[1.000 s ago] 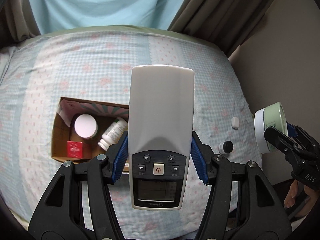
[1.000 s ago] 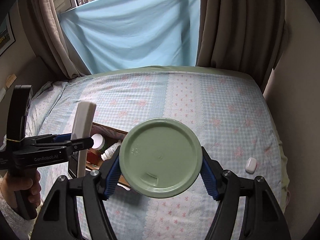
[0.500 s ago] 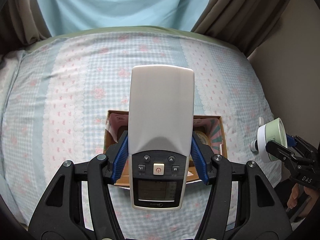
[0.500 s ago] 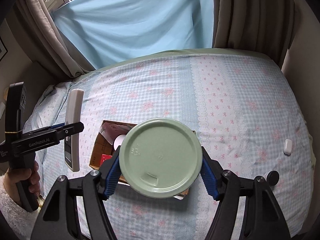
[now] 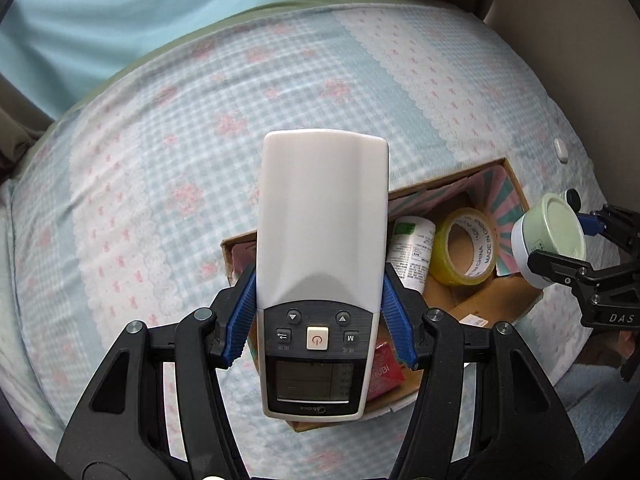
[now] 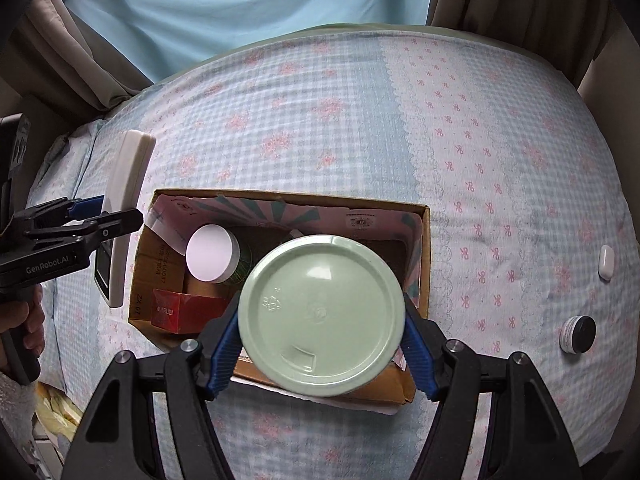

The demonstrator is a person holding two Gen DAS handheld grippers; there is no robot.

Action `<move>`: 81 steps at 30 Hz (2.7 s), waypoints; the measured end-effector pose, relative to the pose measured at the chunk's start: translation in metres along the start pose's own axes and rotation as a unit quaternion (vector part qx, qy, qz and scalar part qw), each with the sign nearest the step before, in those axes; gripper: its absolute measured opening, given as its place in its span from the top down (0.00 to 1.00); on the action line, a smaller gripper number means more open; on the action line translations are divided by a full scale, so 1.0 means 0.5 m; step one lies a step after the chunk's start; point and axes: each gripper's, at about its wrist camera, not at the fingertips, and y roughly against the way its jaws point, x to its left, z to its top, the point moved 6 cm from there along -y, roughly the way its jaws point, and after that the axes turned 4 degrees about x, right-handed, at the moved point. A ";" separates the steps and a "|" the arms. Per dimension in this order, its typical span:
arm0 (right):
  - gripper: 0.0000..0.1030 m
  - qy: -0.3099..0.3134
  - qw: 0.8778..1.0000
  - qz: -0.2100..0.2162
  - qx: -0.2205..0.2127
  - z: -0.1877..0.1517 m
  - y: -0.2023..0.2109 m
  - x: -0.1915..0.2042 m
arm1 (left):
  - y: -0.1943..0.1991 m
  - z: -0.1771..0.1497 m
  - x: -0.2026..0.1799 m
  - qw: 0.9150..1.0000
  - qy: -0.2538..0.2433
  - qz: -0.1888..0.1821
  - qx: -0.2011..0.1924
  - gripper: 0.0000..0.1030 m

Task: Organize rigid objects
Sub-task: 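Carry the remote with the left tool while the right tool carries the green jar to the box, then open the left tool to drop the remote while the right tool releases the green jar in the box, then move both tools away from the box toward the black jar and earbud case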

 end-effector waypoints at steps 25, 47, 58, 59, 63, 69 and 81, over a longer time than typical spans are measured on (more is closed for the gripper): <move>0.00 0.119 0.991 0.049 0.024 -0.027 -0.118 0.096 | -0.095 -0.028 -0.130 0.961 -0.272 0.023 0.041 0.00; 0.00 0.123 0.991 0.013 -0.043 -0.055 0.032 0.066 | 0.055 -0.052 -0.112 0.985 -0.167 0.044 -0.007 0.00; 0.00 0.125 0.987 -0.022 -0.098 -0.076 0.165 0.033 | 0.150 -0.069 -0.194 0.987 -0.145 0.054 -0.051 0.00; 0.00 0.119 0.987 -0.025 -0.102 -0.080 0.181 0.022 | 0.155 -0.069 -0.208 0.987 -0.142 0.050 -0.053 0.00; 0.00 0.090 0.988 -0.041 -0.115 -0.094 0.232 -0.032 | 0.172 -0.066 -0.271 0.986 -0.142 0.049 -0.065 0.00; 0.00 0.033 0.990 -0.063 -0.123 -0.121 0.292 -0.139 | 0.195 -0.059 -0.365 0.988 -0.131 0.041 -0.067 0.00; 0.00 -0.044 0.989 -0.077 -0.120 -0.216 0.366 -0.418 | 0.198 -0.066 -0.592 0.996 -0.069 0.012 -0.061 0.00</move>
